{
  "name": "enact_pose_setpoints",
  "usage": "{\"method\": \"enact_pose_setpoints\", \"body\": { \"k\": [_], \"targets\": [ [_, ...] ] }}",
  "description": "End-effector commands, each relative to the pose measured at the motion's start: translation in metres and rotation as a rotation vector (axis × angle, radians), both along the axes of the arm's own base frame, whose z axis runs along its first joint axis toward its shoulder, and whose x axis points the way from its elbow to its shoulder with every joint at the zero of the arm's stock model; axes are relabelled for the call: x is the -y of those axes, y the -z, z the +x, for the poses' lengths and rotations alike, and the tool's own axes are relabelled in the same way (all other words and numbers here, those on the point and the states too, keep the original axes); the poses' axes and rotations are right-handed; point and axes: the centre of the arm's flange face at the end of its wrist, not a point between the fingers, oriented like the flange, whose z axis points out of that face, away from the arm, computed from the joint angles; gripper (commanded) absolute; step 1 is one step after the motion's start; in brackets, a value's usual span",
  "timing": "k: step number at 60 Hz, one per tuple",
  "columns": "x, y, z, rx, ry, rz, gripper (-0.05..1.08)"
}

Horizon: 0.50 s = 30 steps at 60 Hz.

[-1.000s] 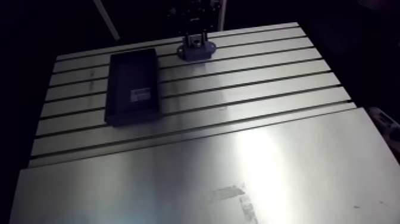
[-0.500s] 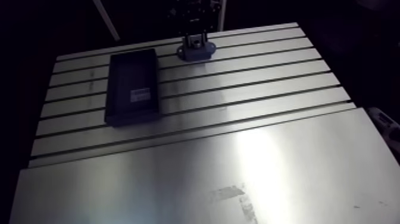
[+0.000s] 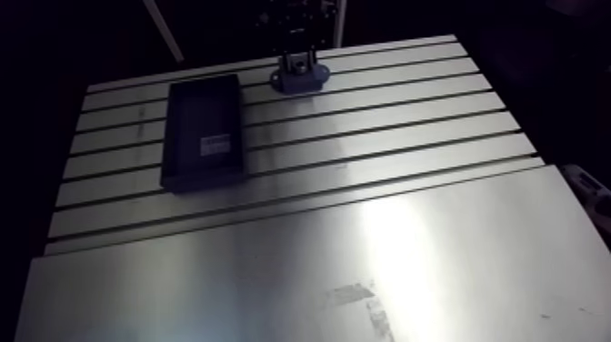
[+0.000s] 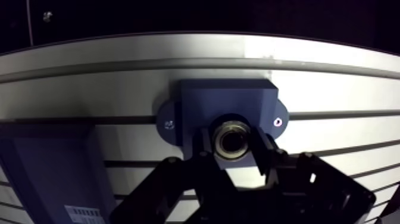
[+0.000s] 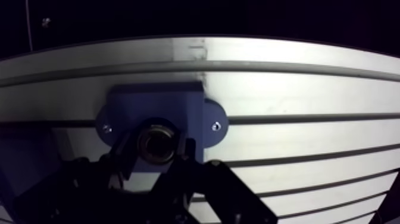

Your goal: Pick up the bearing and press it into the housing until flush.

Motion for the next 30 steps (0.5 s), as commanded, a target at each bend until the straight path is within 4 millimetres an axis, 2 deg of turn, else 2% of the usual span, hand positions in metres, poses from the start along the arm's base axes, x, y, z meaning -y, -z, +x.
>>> {"method": "enact_pose_setpoints", "body": {
  "k": [1, 30],
  "targets": [
    [0.0011, 0.0004, 0.0001, 0.001, -0.001, 0.0, 0.66],
    [0.0021, -0.0005, -0.0016, -0.017, -0.003, 0.001, 0.66]
  ]
}}
